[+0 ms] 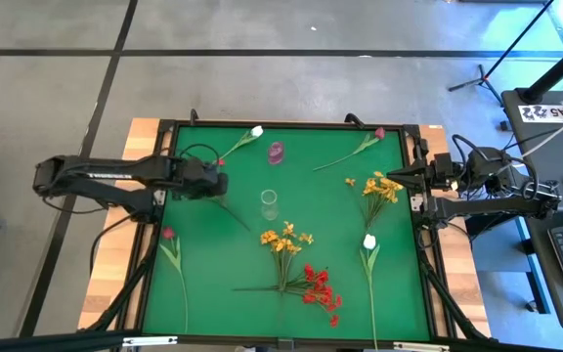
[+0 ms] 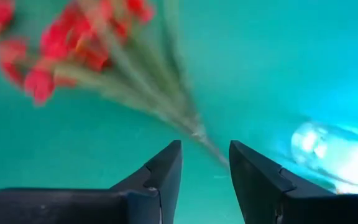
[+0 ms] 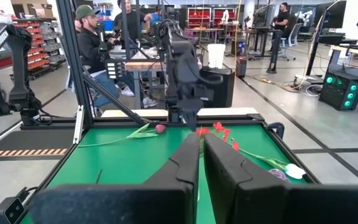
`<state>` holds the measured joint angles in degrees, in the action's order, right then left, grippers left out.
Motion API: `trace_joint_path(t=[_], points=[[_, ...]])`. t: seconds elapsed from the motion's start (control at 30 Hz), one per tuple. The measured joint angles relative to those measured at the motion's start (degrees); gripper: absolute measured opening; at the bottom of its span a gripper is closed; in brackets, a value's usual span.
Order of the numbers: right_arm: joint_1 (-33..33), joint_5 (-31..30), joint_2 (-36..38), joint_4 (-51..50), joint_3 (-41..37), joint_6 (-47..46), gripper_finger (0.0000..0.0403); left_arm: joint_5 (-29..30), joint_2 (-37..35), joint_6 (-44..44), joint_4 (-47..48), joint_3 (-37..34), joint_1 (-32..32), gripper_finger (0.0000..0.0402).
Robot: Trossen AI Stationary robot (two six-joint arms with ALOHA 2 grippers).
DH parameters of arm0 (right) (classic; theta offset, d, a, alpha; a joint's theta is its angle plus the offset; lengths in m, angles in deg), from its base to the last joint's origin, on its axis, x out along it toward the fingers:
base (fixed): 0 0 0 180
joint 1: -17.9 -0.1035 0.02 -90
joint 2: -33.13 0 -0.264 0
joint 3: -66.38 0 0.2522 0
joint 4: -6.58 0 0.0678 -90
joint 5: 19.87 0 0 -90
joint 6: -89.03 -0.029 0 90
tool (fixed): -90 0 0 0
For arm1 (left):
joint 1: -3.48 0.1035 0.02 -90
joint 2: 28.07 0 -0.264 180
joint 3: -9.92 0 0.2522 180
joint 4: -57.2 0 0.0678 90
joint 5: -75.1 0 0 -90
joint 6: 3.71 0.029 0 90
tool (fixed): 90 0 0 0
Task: Sort flowers into vase by color
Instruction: Put the top red flowers into the transparent vase
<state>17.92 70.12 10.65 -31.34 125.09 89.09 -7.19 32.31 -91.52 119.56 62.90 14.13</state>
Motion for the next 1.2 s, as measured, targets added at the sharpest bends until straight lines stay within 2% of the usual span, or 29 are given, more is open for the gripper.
trace_joint_path(t=[0.17,0.5,0.73,1.0,1.2], points=[[0.00,0.02,0.00,0.00,0.00,0.02,0.0026,-4.90,3.17,-4.50,-0.93,-4.51,4.02,0.0143],[0.00,0.00,-0.02,0.00,0.00,0.02,0.0026,-6.10,5.91,-4.33,-15.87,-6.12,6.80,0.0147],[0.01,0.00,0.00,0.00,0.00,0.01,0.0026,-12.53,10.29,-5.06,-14.70,-6.17,7.50,0.0148],[0.00,0.00,0.00,-0.02,0.00,0.02,0.0026,-13.28,16.52,-4.91,-15.04,-6.17,8.96,0.0148],[0.02,0.00,-0.02,0.00,0.00,0.02,0.0026,-14.35,19.39,0.04,-15.19,-5.87,10.28,0.0140]])
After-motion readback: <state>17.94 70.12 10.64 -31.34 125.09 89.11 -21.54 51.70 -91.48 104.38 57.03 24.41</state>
